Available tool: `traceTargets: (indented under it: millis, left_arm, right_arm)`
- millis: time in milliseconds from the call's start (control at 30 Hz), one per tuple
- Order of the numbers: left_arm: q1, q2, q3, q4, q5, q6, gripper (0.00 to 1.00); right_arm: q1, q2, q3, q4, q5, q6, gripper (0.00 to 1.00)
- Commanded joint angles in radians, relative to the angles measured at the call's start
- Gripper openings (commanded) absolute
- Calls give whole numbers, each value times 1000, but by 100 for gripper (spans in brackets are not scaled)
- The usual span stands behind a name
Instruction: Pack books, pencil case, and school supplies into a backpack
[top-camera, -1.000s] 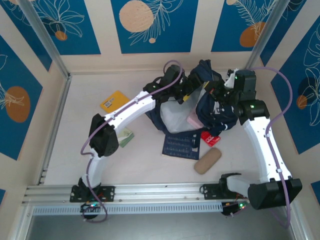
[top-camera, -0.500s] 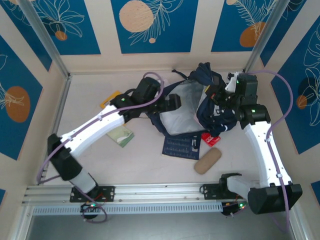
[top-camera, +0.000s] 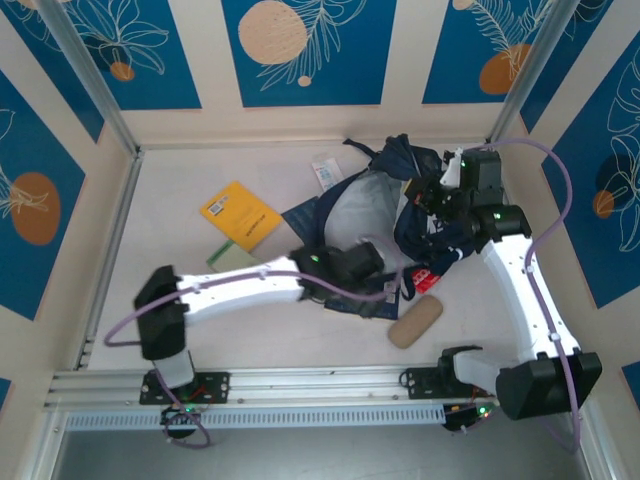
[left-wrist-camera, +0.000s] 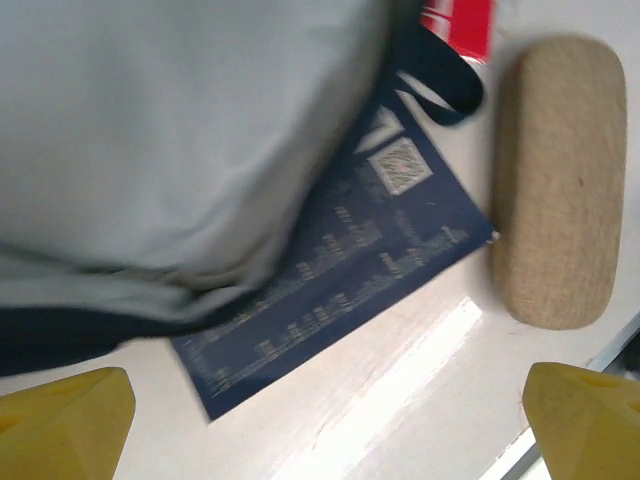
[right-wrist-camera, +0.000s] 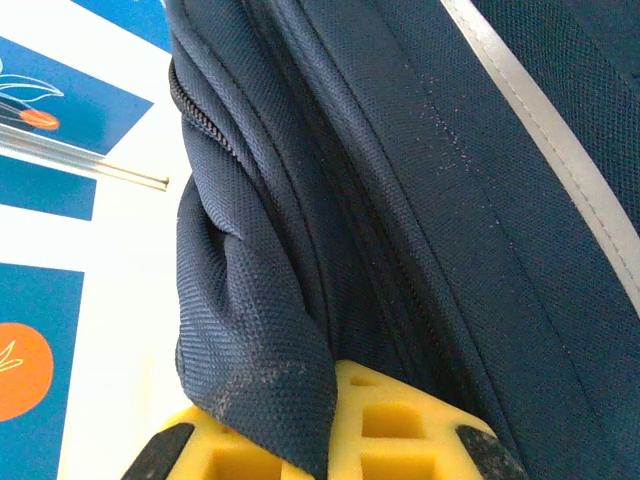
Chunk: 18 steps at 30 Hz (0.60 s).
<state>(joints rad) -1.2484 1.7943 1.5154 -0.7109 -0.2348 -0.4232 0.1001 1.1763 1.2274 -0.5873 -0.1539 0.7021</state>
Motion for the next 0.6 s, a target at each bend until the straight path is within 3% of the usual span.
traceTargets:
  millis: [0,333,567]
  left_arm:
    - [-81,114,111,-25,-146,137,100]
    - [-100,355,299,70,71,135,100]
    - [-101,424,358,88,54,126,100]
  right_arm:
    - [-26,18,69,30,39,15,0]
    - [-39,29,84,41,23,66,0]
    - [-39,23,83,47,14,82,0]
